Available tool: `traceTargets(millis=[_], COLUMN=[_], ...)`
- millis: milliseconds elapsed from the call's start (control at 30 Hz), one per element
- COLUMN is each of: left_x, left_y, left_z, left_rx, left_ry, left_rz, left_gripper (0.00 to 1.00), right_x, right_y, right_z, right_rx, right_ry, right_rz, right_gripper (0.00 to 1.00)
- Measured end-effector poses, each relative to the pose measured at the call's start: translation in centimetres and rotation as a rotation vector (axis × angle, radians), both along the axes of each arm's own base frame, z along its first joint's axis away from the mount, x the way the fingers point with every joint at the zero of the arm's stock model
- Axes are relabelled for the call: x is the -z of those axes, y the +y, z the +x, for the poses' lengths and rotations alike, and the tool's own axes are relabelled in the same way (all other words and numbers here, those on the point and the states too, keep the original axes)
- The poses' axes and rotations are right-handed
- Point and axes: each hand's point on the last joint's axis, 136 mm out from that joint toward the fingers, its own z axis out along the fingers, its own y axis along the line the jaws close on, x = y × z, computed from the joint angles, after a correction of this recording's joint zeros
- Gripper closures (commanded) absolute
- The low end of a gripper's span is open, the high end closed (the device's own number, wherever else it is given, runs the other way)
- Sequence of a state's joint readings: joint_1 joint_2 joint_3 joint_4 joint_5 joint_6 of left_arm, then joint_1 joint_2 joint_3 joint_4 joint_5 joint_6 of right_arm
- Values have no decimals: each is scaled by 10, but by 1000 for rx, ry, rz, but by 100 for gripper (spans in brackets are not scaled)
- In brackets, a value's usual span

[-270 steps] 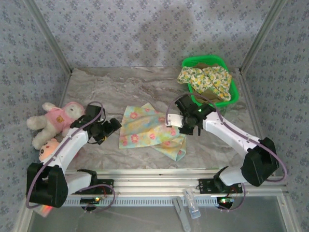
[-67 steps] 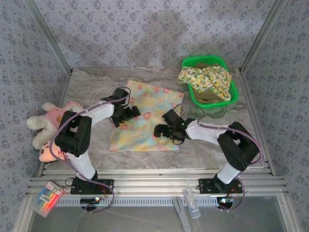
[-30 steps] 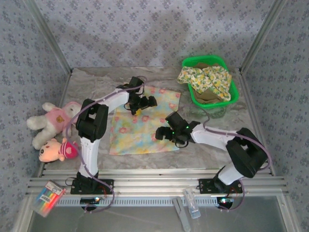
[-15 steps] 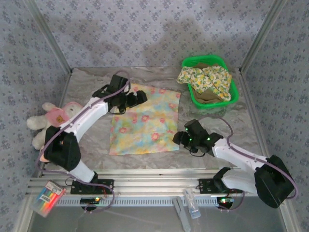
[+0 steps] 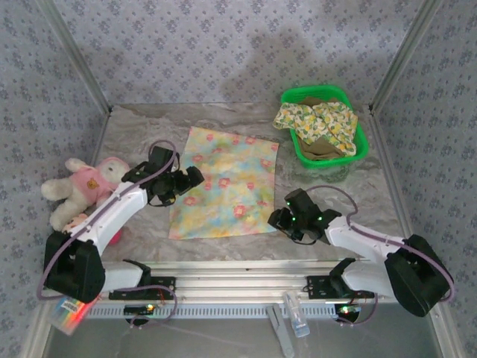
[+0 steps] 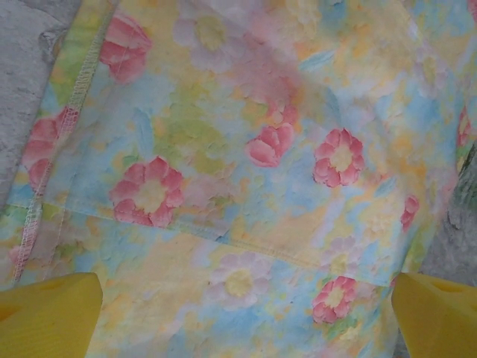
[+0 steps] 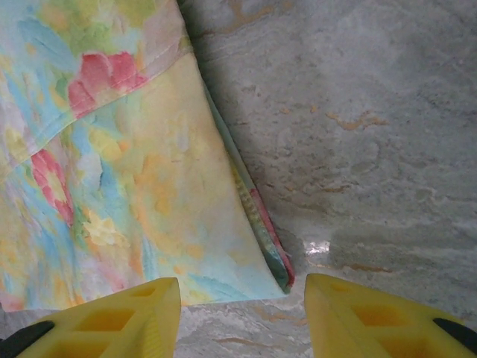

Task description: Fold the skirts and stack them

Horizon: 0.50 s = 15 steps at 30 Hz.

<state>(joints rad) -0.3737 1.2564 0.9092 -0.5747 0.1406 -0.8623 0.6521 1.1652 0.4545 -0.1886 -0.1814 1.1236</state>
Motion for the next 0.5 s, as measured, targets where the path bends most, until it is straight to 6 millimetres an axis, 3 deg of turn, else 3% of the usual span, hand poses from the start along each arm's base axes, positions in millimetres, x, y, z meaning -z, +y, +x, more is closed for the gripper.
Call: traceTargets(millis=[500], left_x=[11], left_y=[6], left_z=[-12], left_rx=[-17], left_ry=[20], left_rz=[6], left_gripper=[0], right_x=[14], right_y=[6], right_z=[-4], right_rx=[-13], right_ry=[63], right_rz=[13], right_gripper=[57])
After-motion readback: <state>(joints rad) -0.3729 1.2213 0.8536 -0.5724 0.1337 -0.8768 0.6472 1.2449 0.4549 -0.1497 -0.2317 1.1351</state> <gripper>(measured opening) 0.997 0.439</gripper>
